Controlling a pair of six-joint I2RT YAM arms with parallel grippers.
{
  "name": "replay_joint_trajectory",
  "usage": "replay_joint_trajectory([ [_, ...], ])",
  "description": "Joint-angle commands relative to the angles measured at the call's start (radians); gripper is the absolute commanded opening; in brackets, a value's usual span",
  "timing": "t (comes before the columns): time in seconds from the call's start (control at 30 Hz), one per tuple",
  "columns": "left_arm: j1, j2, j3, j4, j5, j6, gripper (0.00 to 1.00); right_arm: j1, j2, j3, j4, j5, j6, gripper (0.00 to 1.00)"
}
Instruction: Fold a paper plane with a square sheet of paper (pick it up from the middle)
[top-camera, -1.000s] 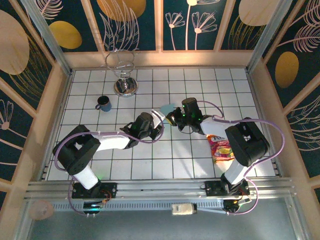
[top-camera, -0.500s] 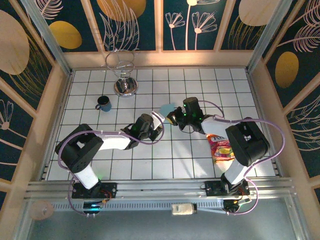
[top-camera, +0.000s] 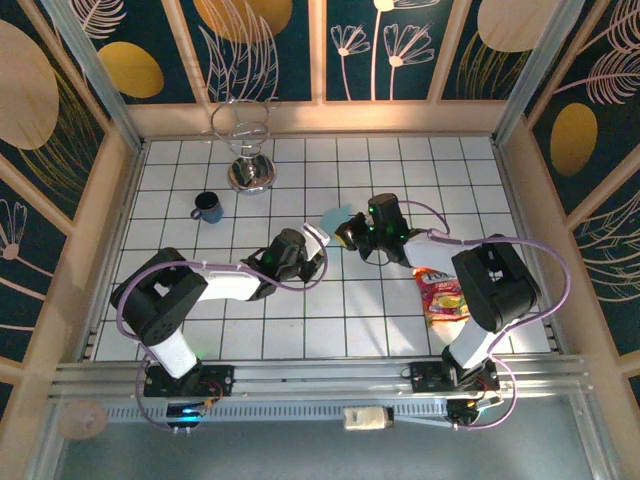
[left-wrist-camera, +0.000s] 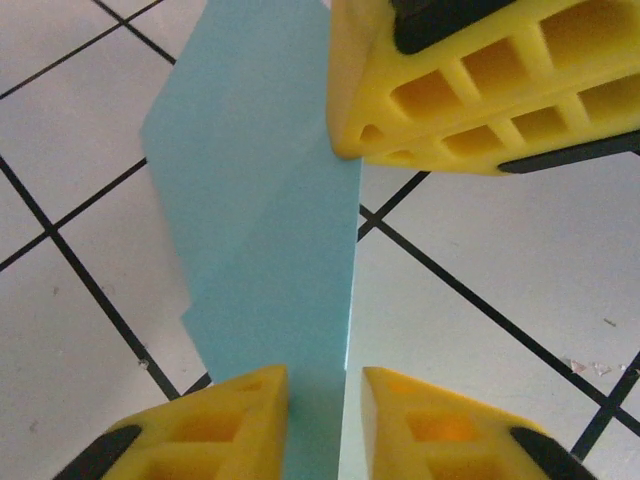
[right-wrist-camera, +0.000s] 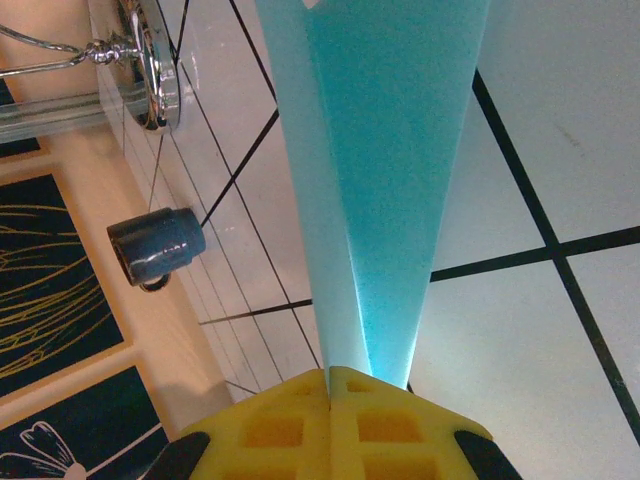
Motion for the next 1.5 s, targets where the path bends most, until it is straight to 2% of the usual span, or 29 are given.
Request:
replay_joint_trajectory([
  [0.0, -0.001, 0.011, -0.007, 0.052, 0.018, 0.000, 0.31, -0.003, 0.012, -0.007, -0.010, -0.017, 0.012, 0.03],
  [0.23, -0.001, 0.063, 0.018, 0.062, 0.018, 0.015, 0.29, -0.003, 0.012, -0.011, -0.001, -0.026, 0.019, 0.02],
  [0.53, -0.001, 0.061, 0.015, 0.061, 0.028, 0.019, 0.14, -0.003, 0.018, -0.013, -0.008, -0.029, 0.017, 0.04],
  [0.6, -0.002, 0.061, 0.014, 0.058, 0.031, 0.020, 0.13, -0.003, 0.019, -0.005, -0.027, -0.029, 0.006, 0.13],
  [0.67, -0.002, 0.067, 0.011, 0.055, 0.034, 0.020, 0.11, -0.006, 0.010, 0.002, -0.054, -0.015, -0.014, 0.30],
  [0.77, -0.002, 0.072, 0.006, 0.048, 0.041, 0.020, 0.10, -0.019, -0.017, 0.014, -0.109, 0.022, -0.065, 0.49],
  [0.9, -0.001, 0.074, 0.003, 0.036, 0.052, 0.025, 0.09, -0.050, -0.059, 0.018, -0.181, 0.080, -0.129, 0.60],
  [1.17, -0.002, 0.091, 0.009, 0.017, 0.092, 0.017, 0.10, -0.099, -0.136, -0.020, -0.272, 0.186, -0.197, 0.62],
  [1.47, -0.001, 0.120, 0.032, 0.001, 0.149, -0.015, 0.10, -0.105, -0.147, -0.043, -0.292, 0.207, -0.213, 0.62],
])
